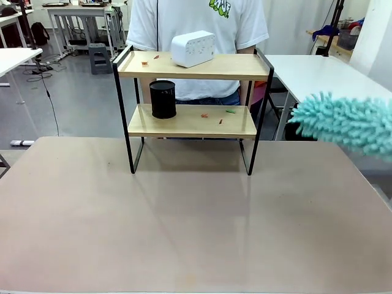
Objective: Clean the shelf.
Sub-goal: Pick up the Duster from the human, then clean the specific tier of the Shelf with the Duster once objects are removed.
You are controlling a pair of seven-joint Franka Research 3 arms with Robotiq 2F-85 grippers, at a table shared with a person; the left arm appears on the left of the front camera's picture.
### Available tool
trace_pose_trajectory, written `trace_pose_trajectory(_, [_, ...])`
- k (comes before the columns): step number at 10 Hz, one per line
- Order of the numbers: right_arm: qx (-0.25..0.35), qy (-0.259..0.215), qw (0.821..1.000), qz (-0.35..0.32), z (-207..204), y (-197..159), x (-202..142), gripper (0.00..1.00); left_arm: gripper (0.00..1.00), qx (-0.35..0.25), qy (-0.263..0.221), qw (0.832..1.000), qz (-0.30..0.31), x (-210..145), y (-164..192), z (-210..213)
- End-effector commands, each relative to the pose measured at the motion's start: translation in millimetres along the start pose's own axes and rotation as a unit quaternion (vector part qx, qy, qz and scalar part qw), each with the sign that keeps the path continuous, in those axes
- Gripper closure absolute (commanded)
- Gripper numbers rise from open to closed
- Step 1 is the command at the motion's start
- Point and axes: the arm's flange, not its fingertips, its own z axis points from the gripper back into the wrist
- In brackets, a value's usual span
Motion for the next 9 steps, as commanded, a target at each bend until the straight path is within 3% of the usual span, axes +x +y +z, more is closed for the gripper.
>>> trace_pose_trajectory(1, [-0.001,-0.016,1.0,0.004,4.8,20.1,8.9,1.0,0.0,-0.01,-0.007,1.0,-0.009,1.5,-1.2,-1.6])
trace_pose_trajectory(9, [-0.001,-0.016,1.0,0.004,4.8,20.1,8.9,1.0,0.0,-0.01,-0.007,1.0,-0.009,1.5,-1.2,-1.6])
